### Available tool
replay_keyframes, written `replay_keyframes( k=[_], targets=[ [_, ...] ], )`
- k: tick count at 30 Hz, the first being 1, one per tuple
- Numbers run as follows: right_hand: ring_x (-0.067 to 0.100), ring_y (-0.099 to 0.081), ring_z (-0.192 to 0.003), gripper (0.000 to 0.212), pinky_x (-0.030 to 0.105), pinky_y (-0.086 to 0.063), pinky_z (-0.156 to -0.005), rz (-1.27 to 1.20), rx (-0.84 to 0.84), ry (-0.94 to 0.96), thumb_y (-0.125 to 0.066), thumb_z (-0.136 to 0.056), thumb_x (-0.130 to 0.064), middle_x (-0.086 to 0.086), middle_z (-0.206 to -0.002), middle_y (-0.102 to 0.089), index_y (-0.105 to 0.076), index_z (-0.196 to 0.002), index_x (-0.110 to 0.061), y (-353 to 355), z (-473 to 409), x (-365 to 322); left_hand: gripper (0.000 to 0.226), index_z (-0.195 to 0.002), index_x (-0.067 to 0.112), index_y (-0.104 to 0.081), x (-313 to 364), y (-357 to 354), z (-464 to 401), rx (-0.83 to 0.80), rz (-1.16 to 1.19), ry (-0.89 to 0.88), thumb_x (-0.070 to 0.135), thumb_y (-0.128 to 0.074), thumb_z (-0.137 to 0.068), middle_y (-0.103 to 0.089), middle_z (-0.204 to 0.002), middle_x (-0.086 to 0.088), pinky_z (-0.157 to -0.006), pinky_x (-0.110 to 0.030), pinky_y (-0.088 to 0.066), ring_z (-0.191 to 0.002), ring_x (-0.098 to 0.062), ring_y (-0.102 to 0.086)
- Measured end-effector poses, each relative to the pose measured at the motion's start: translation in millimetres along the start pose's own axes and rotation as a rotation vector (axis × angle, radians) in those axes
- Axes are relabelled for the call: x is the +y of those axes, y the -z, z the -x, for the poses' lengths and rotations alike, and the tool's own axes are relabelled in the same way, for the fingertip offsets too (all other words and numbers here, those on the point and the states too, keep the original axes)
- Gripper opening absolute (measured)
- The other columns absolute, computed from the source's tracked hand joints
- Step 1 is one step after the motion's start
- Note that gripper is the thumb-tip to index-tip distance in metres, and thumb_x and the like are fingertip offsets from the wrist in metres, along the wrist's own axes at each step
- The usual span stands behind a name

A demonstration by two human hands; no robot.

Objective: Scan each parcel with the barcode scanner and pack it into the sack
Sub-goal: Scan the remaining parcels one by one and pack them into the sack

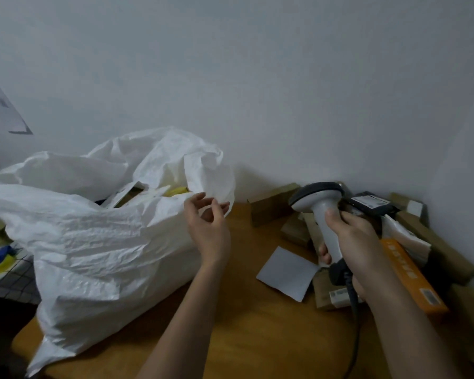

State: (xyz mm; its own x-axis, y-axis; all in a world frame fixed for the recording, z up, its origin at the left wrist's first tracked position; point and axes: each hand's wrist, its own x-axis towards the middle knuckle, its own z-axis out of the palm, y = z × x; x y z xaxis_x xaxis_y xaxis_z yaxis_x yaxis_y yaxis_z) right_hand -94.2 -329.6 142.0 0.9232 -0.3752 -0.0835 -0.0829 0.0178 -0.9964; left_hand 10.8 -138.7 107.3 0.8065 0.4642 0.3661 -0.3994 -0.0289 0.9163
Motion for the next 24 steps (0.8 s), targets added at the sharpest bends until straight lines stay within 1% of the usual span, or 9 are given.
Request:
replay_keyframes(
  k=[5,8,10,12,15,17,19,22,24],
  targets=[
    [0.018,-0.058,-0.052,0.025,0.029,-0.045,-0.048,0.018,0.056,-0.075,-0.047,-0.101,-0.041,0.015,-0.069,-0.061,-0.062,-0.102,-0.021,21.6,-23.6,29.7,0.015,-0.106,0.023,-0.054,-53.3,-26.5,29.6,-0.199,-0.254,0.095,0.012,-0.058,-0.096,-0.061,-0.094,0.009,-0.068,-0.020,-0.056,-0.084,-0.009,-0.068],
    [0.013,-0.058,-0.048,0.025,0.024,-0.045,-0.044,0.029,0.089,-0.112,-0.048,-0.101,-0.040,0.013,-0.069,-0.060,-0.063,-0.100,-0.020,33.9,-41.7,47.3,0.016,-0.105,0.024,-0.056,-97.8,-40.3,49.0,-0.433,-0.512,0.179,0.013,-0.061,-0.095,-0.059,-0.093,0.013,-0.060,-0.011,-0.048,-0.089,-0.007,-0.063],
    [0.010,-0.057,-0.045,0.026,0.022,-0.044,-0.042,0.045,0.103,-0.135,-0.047,-0.101,-0.041,0.009,-0.063,-0.060,-0.063,-0.096,-0.021,41.4,-55.4,58.9,0.019,-0.112,0.020,-0.058,-130.6,-46.7,62.6,-0.610,-0.642,0.244,0.014,-0.062,-0.094,-0.060,-0.099,0.011,-0.057,-0.007,-0.044,-0.088,-0.003,-0.059],
    [0.011,-0.057,-0.045,0.028,0.024,-0.044,-0.043,0.046,0.109,-0.172,-0.047,-0.101,-0.042,0.002,-0.054,-0.059,-0.063,-0.093,-0.021,48.0,-69.8,70.4,0.028,-0.122,0.015,-0.057,-160.4,-50.7,76.0,-0.767,-0.736,0.289,0.015,-0.062,-0.095,-0.061,-0.116,0.001,-0.068,-0.011,-0.047,-0.095,-0.006,-0.058],
    [0.014,-0.057,-0.046,0.031,0.029,-0.045,-0.045,0.051,0.121,-0.225,-0.048,-0.100,-0.042,-0.005,-0.048,-0.056,-0.063,-0.087,-0.018,56.7,-92.6,87.6,0.045,-0.137,0.013,-0.049,-198.0,-54.5,94.1,-0.981,-0.863,0.331,0.018,-0.062,-0.095,-0.052,-0.137,-0.005,-0.095,-0.032,-0.049,-0.118,-0.020,-0.054],
    [0.015,-0.056,-0.047,0.031,0.031,-0.045,-0.047,0.052,0.128,-0.254,-0.049,-0.100,-0.041,-0.004,-0.049,-0.056,-0.063,-0.086,-0.017,59.9,-108.2,98.2,0.054,-0.143,0.017,-0.041,-219.3,-56.0,102.6,-1.093,-0.933,0.393,0.017,-0.063,-0.093,-0.041,-0.148,-0.007,-0.100,-0.038,-0.046,-0.127,-0.025,-0.048],
    [0.014,-0.056,-0.047,0.030,0.031,-0.045,-0.046,0.056,0.126,-0.279,-0.049,-0.100,-0.041,-0.005,-0.049,-0.056,-0.063,-0.088,-0.018,61.6,-122.4,107.7,0.061,-0.145,0.021,-0.037,-237.2,-55.4,107.7,-1.189,-1.024,0.418,0.011,-0.062,-0.090,-0.026,-0.157,-0.008,-0.104,-0.043,-0.043,-0.138,-0.030,-0.035],
    [0.013,-0.057,-0.046,0.030,0.028,-0.044,-0.046,0.072,0.115,-0.312,-0.048,-0.100,-0.042,-0.007,-0.047,-0.056,-0.062,-0.089,-0.017,64.9,-137.9,121.6,0.060,-0.138,0.023,-0.034,-258.6,-51.3,114.1,-1.279,-1.245,0.303,0.003,-0.060,-0.088,-0.004,-0.164,-0.004,-0.111,-0.049,-0.035,-0.149,-0.034,-0.007],
    [0.015,-0.057,-0.047,0.032,0.030,-0.045,-0.046,0.072,0.117,-0.326,-0.049,-0.100,-0.042,-0.005,-0.048,-0.056,-0.062,-0.087,-0.016,68.5,-142.5,129.3,0.068,-0.144,0.023,-0.023,-268.1,-49.7,116.6,-1.274,-1.340,0.229,-0.001,-0.055,-0.089,0.005,-0.164,0.001,-0.117,-0.052,-0.024,-0.150,-0.033,0.004]
  ],
)
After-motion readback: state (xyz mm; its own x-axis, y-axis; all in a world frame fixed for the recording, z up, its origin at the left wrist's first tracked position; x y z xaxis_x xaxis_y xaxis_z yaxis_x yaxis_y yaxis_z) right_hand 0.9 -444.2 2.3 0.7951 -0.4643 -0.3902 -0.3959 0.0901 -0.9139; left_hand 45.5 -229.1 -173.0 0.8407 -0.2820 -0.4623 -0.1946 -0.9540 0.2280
